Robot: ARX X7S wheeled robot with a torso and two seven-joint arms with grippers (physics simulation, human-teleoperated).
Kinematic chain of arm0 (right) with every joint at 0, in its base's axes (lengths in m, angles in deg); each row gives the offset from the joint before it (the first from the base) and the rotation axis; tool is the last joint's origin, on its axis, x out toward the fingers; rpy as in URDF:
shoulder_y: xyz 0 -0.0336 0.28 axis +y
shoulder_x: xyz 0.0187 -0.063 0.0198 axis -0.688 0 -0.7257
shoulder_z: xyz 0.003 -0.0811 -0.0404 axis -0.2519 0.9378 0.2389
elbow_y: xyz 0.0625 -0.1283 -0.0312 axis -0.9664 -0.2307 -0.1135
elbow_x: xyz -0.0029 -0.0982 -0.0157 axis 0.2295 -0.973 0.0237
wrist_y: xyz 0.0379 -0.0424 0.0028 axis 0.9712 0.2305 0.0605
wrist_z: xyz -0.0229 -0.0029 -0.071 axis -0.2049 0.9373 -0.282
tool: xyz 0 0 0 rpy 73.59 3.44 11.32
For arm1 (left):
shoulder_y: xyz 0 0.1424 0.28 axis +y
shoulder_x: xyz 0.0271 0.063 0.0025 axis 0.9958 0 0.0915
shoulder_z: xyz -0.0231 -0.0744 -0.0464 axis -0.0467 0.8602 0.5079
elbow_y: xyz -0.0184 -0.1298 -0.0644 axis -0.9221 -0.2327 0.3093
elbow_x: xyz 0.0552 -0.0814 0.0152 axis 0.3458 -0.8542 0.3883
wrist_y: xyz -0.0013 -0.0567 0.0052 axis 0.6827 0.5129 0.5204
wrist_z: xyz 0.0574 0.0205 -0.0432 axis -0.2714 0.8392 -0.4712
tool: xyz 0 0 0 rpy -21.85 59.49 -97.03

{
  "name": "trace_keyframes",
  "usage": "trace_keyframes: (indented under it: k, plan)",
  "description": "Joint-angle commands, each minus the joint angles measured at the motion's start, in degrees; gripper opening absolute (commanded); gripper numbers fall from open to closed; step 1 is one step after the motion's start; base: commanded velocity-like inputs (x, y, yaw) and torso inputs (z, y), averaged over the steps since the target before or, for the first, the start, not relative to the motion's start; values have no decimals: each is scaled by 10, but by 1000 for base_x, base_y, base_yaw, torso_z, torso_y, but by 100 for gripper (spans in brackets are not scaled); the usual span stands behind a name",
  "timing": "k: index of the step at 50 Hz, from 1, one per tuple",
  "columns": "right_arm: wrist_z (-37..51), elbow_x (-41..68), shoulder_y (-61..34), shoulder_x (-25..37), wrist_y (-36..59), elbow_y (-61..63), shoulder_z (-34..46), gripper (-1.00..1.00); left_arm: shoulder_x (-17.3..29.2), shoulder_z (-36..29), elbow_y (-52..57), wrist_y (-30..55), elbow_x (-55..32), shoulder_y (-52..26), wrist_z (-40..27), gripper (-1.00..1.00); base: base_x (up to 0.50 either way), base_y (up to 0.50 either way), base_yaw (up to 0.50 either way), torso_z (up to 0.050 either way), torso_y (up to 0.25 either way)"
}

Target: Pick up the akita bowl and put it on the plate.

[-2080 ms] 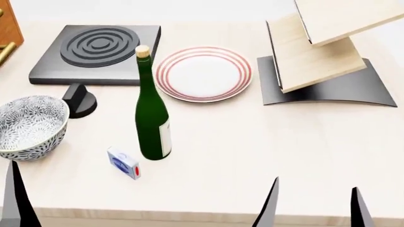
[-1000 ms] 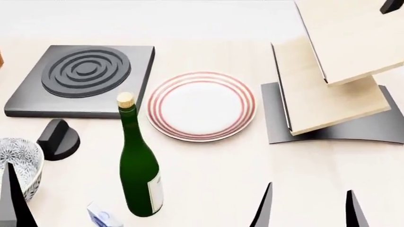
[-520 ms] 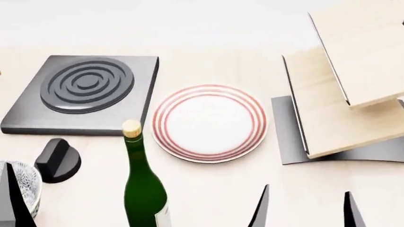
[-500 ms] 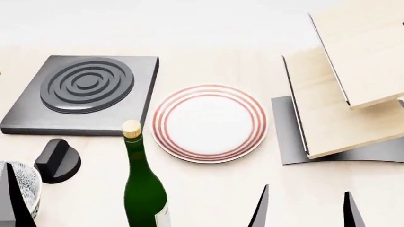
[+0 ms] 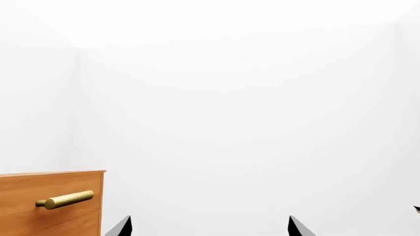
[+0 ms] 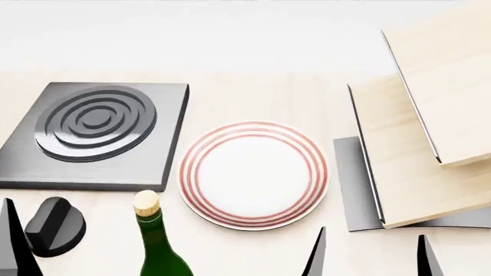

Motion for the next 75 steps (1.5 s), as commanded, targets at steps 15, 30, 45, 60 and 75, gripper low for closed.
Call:
trace_keyframes:
  k: [15, 30, 45, 60, 75]
  plan:
    - [4, -2, 2, 7, -10, -1, 9, 100, 6, 0, 2, -5, -4, 3, -8, 100, 262, 0, 0, 0, 1]
    - [7, -3, 1, 10, -13, -5, 14, 100, 9, -3, -1, -6, -5, 2, -12, 100, 275, 0, 0, 0, 0]
    - [11, -5, -1, 12, -15, -9, 19, 100, 12, -4, -4, -6, -3, 2, -16, 100, 140, 0, 0, 0, 0]
    - [12, 0, -3, 15, -23, -16, 23, 100, 30, 35, 3, 3, -8, 29, -33, 100, 0, 0, 0, 0, 0]
    - [15, 3, -3, 19, -25, -17, 25, 100, 55, 116, 81, 42, -8, 91, -62, 100, 0, 0, 0, 0, 0]
